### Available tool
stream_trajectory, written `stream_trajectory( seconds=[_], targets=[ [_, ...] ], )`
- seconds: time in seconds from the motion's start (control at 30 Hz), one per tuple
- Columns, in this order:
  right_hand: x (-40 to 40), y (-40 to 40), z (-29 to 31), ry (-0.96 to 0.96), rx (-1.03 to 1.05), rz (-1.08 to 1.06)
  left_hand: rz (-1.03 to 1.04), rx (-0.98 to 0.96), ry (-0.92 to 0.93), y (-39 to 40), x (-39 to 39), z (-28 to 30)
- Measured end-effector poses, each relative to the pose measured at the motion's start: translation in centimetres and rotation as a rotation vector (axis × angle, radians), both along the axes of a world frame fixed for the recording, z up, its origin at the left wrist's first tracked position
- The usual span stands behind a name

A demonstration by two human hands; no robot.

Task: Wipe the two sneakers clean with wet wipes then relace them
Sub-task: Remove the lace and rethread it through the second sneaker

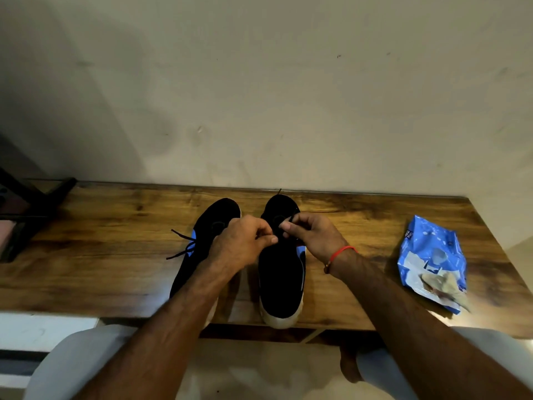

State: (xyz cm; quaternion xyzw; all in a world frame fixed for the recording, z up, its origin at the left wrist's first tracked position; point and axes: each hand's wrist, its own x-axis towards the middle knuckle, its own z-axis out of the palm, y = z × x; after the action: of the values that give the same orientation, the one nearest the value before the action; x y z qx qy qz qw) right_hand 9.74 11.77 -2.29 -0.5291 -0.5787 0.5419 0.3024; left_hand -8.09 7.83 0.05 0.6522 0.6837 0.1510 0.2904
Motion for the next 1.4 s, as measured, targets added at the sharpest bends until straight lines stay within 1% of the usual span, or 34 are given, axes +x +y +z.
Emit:
stream_trajectory(
  seconds=[0.1, 0.23, 0.4, 0.47, 0.53, 0.67, 0.73, 0.8, 0.83, 0.97, 1.03, 1.07, 1.1, 1.2, 1.23, 1.33, 1.4],
  targets=[
    [0.1, -0.1, 0.2, 0.078, -0.016, 0.022, 0.059, 0.128, 0.015, -0.2, 1.3, -1.3],
    [0.5, -0.3, 0.4, 0.122, 0.012, 0.116, 0.004, 0.254, 0.078, -0.7, 2.2, -2.2],
    [0.7, -0.5, 0.6, 0.144, 0.021, 0.087, 0.037, 0.273, 0.226, -0.6, 2.5, -1.7],
    [0.6, -0.4, 0.5, 0.144, 0.014, 0.069, 0.058, 0.271, 0.257, -0.7, 2.5, -1.7],
    [0.6, -0.4, 0.5, 0.129, 0.011, 0.068, 0.092, 0.236, 0.201, -0.8, 2.4, -1.9],
    [0.6, -0.5, 0.5, 0.119, -0.017, 0.033, 0.163, 0.074, -0.085, -0.1, 1.7, -1.6],
    [0.6, -0.5, 0.4, 0.104, -0.013, 0.018, 0.173, -0.004, -0.149, 0.3, 1.1, -1.1],
    [0.7, -0.7, 0.5, 0.091, -0.034, 0.000, 0.187, -0.033, -0.184, 0.4, 0.5, -0.3],
    [0.7, -0.7, 0.6, 0.093, -0.051, -0.004, 0.183, -0.019, -0.172, 0.4, 0.2, 0.0],
    [0.5, -0.7, 0.5, 0.065, -0.056, 0.001, 0.107, 0.011, -0.009, 0.2, -0.5, 0.5],
    [0.3, -0.7, 0.5, 0.073, -0.051, 0.004, 0.142, 0.085, 0.076, 0.0, -0.5, 0.3],
    [0.3, -0.7, 0.4, 0.087, -0.052, 0.006, 0.180, 0.140, 0.078, -0.2, -0.2, 0.2],
    [0.3, -0.6, 0.5, 0.109, -0.055, 0.006, 0.227, 0.187, 0.019, -0.3, 0.2, 0.2],
    [0.4, -0.3, 0.5, 0.155, -0.051, 0.010, 0.391, 0.232, -0.383, -0.3, 1.5, 0.3],
    [0.6, -0.3, 0.5, 0.157, -0.046, 0.019, 0.418, 0.249, -0.448, -0.4, 1.8, 0.3],
    [0.9, -0.1, 0.5, 0.158, -0.026, 0.058, 0.420, 0.333, -0.433, -0.4, 2.0, 0.6],
    [1.0, -0.1, 0.5, 0.149, -0.022, 0.076, 0.453, 0.329, -0.550, -0.2, 1.9, 0.8]
  ],
)
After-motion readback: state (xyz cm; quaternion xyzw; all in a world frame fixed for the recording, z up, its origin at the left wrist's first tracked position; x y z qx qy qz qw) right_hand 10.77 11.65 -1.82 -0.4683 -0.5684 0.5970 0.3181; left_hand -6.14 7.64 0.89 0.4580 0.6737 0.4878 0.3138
